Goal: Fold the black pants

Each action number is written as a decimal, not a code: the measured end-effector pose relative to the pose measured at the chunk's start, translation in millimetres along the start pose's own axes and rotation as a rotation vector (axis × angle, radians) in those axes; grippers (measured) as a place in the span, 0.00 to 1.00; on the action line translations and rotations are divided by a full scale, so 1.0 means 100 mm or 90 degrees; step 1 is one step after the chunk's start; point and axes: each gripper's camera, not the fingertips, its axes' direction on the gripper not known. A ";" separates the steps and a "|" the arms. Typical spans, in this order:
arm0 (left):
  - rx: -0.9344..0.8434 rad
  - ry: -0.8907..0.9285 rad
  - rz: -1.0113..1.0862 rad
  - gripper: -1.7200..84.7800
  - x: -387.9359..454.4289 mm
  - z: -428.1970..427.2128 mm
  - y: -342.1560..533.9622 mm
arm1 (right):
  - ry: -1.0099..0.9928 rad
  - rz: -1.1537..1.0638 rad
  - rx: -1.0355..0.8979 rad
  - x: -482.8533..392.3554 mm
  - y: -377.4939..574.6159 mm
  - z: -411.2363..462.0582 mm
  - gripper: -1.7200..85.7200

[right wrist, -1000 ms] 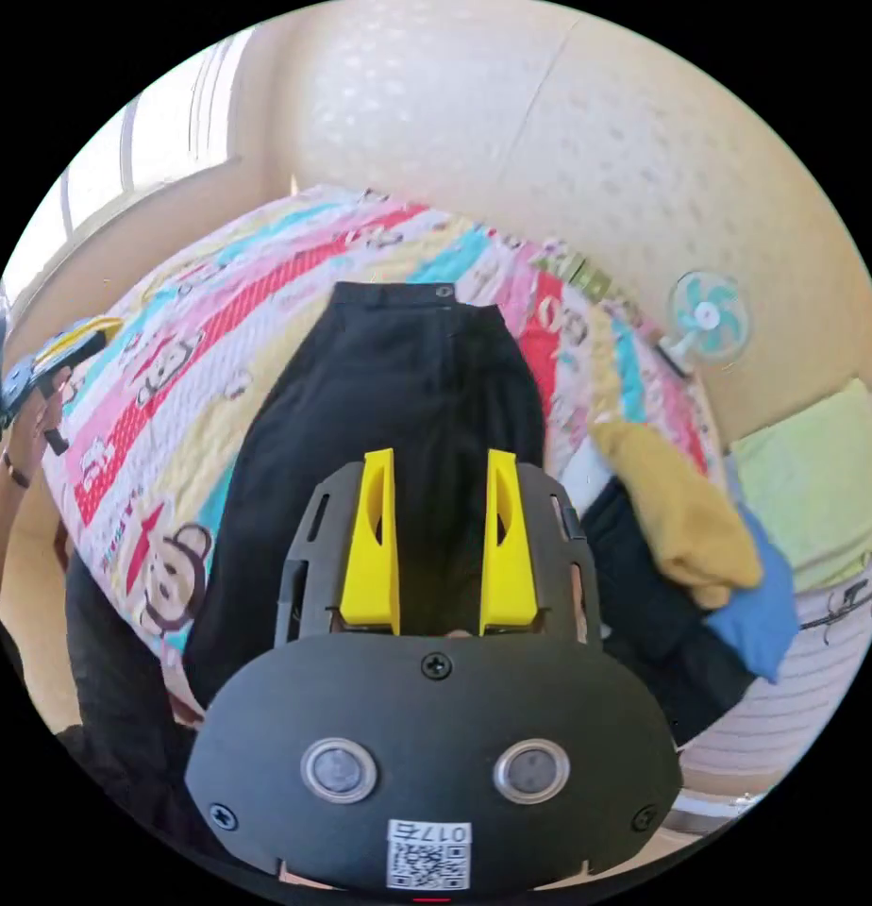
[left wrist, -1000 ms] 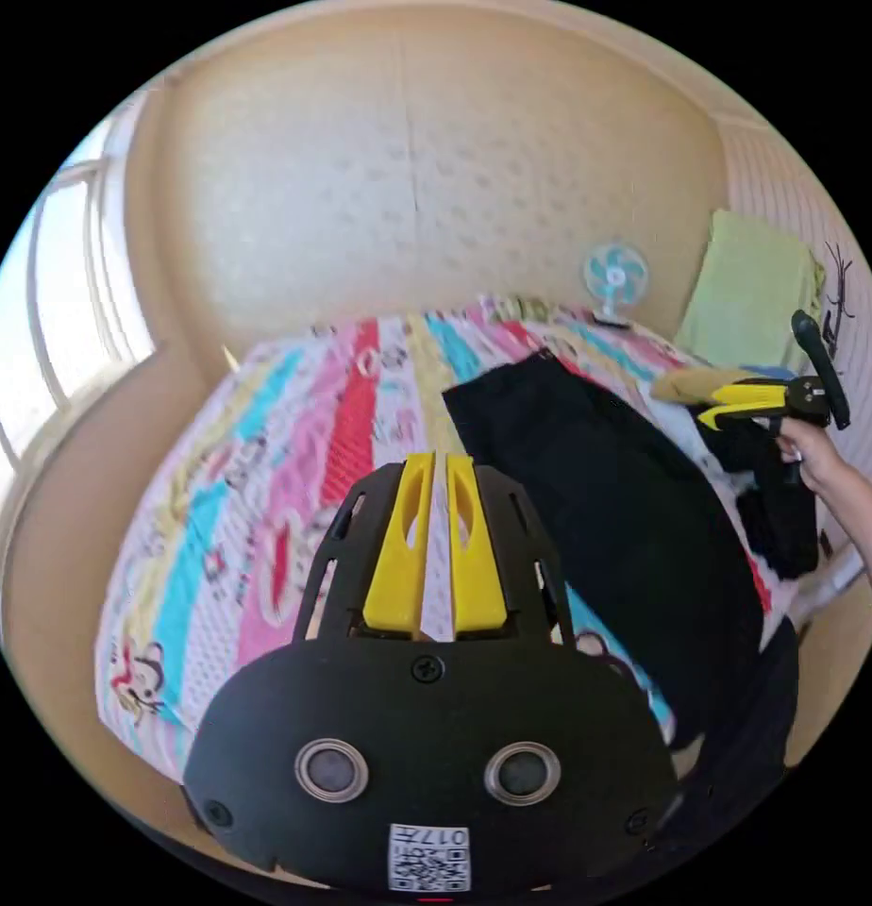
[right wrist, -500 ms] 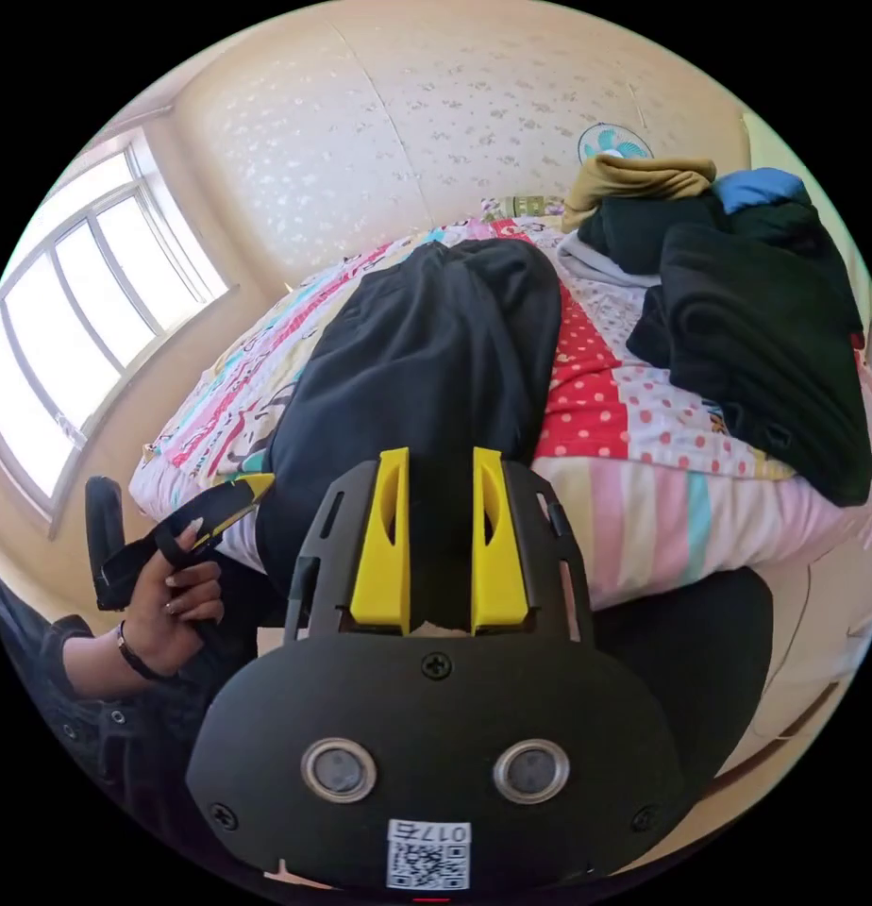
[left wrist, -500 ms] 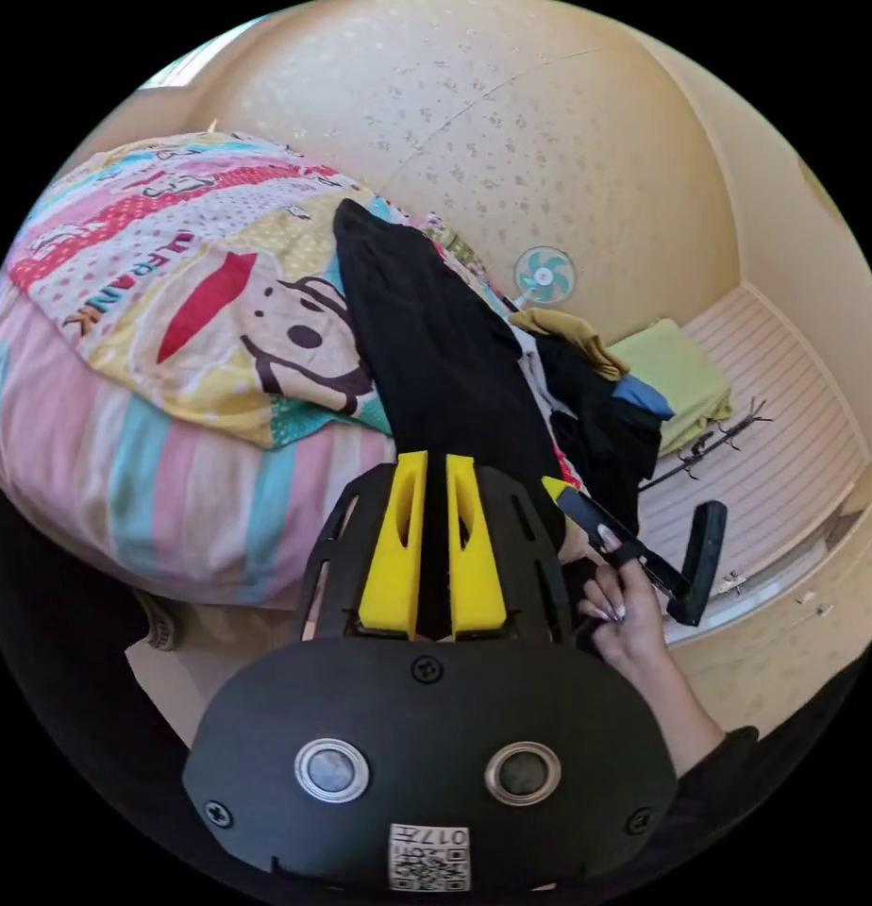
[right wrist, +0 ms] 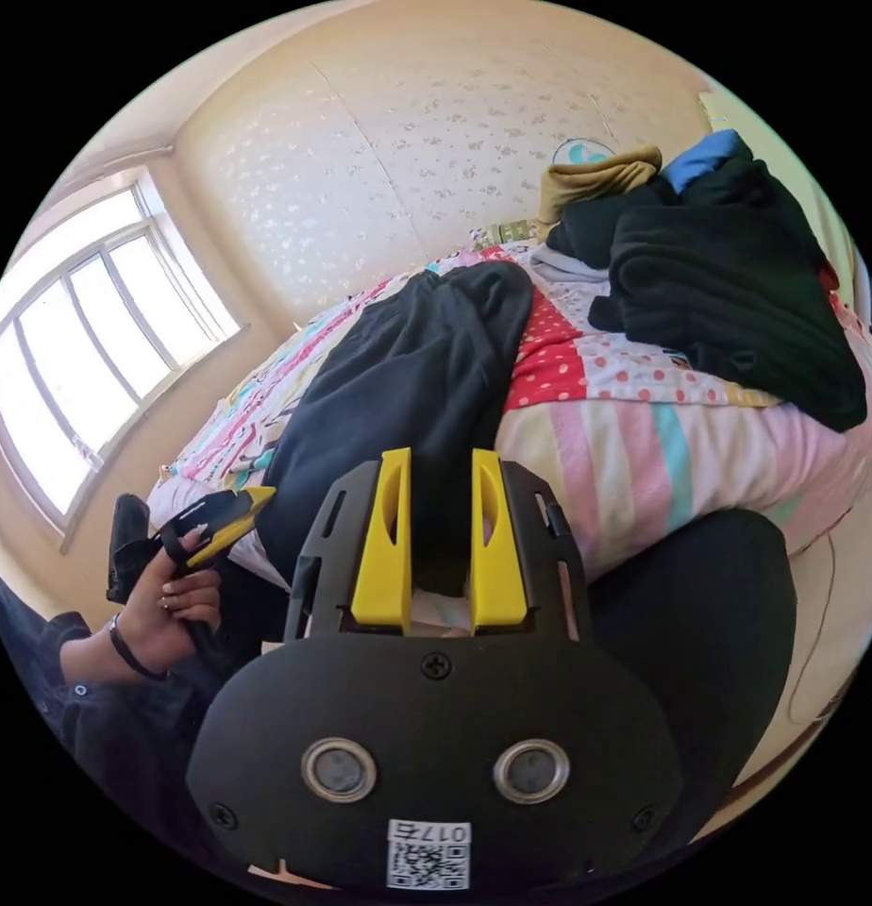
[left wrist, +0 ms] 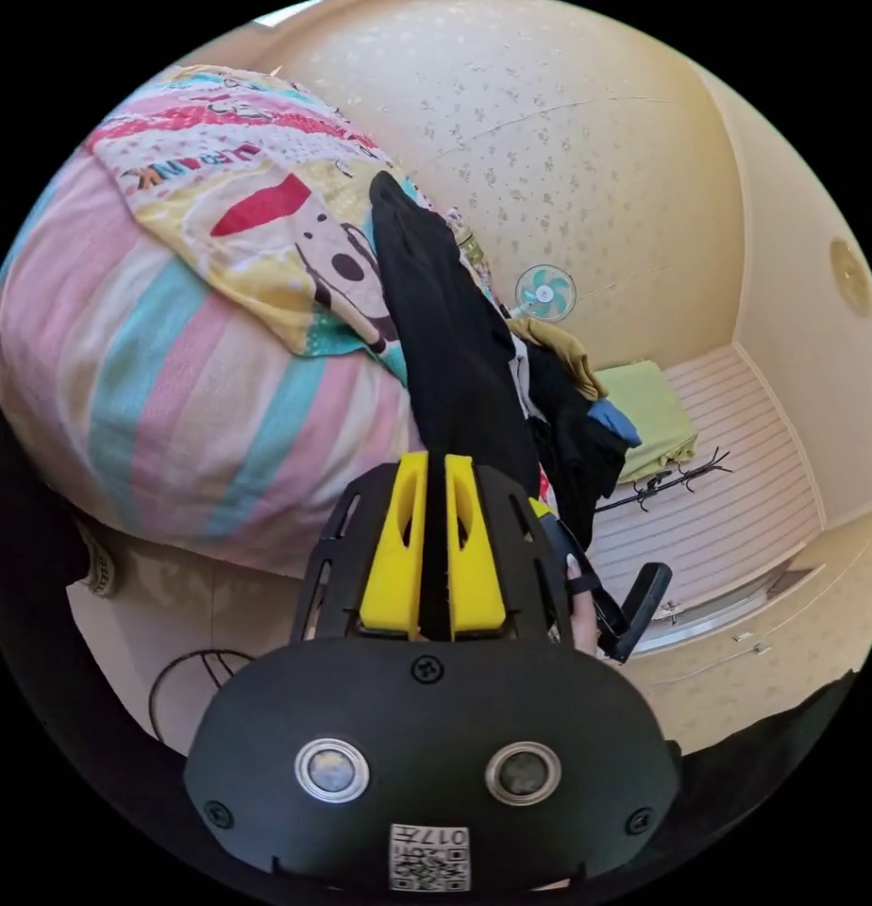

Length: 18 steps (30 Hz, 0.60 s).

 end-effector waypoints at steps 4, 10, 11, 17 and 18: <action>0.040 0.160 -0.012 0.03 0.21 -0.77 -0.38 | 0.023 -0.022 0.020 -0.05 0.05 -0.19 0.15; 0.334 0.051 0.011 0.02 0.15 -2.42 -0.63 | 0.003 -0.030 0.018 -0.05 0.10 -0.29 0.16; 0.400 -0.009 -0.007 0.02 0.06 -2.66 -0.54 | -0.001 -0.043 0.011 -0.07 0.10 -0.29 0.16; 0.303 -0.110 -0.038 0.10 -0.39 -2.56 0.08 | 0.052 -0.033 -0.093 -0.08 0.06 -0.05 0.15; 0.292 -0.126 -0.027 0.10 -0.38 -2.48 0.16 | 0.060 -0.033 -0.096 -0.09 0.05 -0.05 0.15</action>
